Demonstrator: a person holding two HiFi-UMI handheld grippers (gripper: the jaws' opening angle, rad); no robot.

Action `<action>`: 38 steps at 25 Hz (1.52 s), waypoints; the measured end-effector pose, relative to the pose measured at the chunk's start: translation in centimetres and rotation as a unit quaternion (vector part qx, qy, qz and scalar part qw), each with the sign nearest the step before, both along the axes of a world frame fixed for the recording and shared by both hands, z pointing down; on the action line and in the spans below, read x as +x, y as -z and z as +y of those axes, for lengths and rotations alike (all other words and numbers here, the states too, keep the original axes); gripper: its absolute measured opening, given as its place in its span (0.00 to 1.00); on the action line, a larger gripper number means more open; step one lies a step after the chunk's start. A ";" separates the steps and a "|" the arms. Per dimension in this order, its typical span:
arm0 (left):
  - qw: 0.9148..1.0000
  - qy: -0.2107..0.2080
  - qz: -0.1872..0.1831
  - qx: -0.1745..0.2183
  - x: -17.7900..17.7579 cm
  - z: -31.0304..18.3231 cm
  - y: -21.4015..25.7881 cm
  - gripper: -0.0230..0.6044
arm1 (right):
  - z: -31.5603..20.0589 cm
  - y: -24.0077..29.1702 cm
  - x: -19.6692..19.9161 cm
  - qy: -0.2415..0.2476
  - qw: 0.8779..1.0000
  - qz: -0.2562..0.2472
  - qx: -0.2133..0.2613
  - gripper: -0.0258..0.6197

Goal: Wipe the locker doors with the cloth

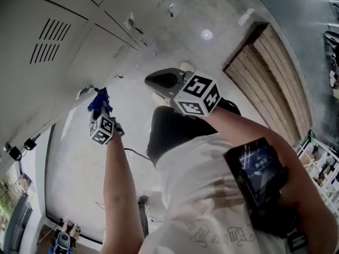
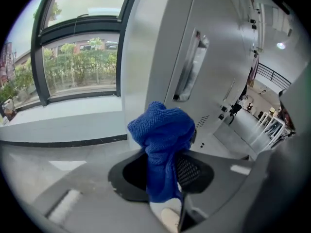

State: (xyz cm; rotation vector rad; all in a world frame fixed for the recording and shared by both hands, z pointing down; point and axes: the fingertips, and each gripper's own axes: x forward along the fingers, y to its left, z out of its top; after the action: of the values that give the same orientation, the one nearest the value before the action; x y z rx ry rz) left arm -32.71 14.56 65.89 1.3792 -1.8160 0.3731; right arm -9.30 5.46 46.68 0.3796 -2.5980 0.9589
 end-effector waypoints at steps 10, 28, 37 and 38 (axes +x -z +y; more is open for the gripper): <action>0.989 -0.009 -0.009 0.144 6.3 0.5 14.6 0.24 | 0.6 5.7 -2.2 0.071 0.995 -0.048 0.051 0.05; 0.959 -0.018 -0.089 0.270 18.3 -1.2 32.9 0.24 | -1.3 15.6 3.8 0.189 0.967 -0.108 0.132 0.05; 0.950 -0.001 -0.124 0.287 19.8 -1.4 36.1 0.24 | -2.0 18.7 4.5 0.214 0.956 -0.137 0.146 0.05; 0.949 0.001 -0.124 0.288 20.0 -1.6 36.3 0.24 | -2.0 18.7 4.6 0.216 0.956 -0.136 0.146 0.05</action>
State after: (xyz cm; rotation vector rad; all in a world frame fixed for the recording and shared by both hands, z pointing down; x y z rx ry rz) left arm -12.74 13.00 29.64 1.7826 -2.2460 0.0013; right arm -4.70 3.44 27.96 -0.2691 -2.8984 0.5055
